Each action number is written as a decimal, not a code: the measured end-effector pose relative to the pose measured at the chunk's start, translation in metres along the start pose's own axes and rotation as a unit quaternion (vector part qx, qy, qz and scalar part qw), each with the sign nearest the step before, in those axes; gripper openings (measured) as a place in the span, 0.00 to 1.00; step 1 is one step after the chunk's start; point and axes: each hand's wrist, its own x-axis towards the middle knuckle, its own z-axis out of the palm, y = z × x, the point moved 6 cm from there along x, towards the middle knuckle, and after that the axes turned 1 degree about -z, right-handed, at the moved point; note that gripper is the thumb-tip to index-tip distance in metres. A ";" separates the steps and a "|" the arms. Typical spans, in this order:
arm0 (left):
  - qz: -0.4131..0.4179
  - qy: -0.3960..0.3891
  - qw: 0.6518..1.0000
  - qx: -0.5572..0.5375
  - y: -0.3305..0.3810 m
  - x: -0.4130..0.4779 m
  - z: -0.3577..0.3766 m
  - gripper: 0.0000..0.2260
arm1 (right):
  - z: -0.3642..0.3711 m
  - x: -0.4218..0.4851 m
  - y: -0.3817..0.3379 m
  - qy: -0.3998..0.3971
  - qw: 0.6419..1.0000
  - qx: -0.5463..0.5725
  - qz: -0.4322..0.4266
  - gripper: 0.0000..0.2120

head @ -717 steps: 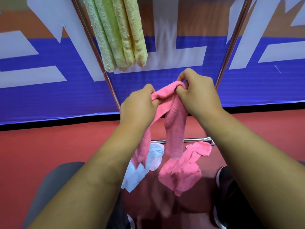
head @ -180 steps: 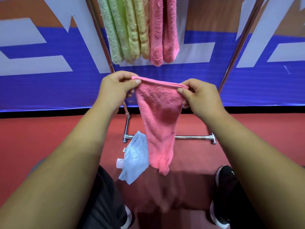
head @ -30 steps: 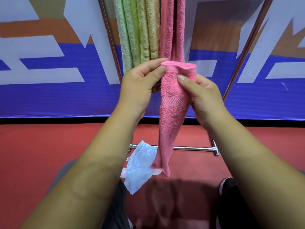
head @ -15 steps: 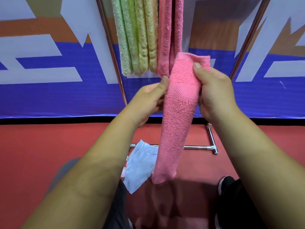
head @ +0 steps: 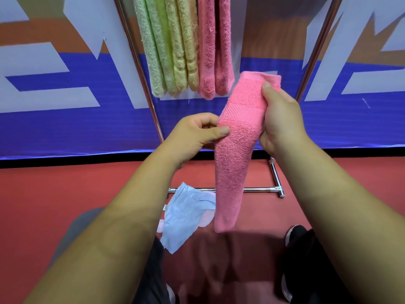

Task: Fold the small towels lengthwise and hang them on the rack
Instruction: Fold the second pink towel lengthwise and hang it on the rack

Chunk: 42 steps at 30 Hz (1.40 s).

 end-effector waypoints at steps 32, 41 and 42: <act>-0.153 0.015 0.967 -0.204 -0.015 -0.004 -0.028 0.14 | 0.022 -0.014 0.060 -0.166 0.972 -0.152 0.064 0.10; -0.150 0.009 0.985 -0.086 -0.030 0.000 -0.023 0.03 | 0.000 0.002 0.052 -0.091 0.985 -0.130 0.071 0.10; -0.151 0.005 0.986 -0.068 -0.030 0.001 -0.023 0.04 | -0.003 0.003 0.052 -0.085 0.986 -0.128 0.072 0.10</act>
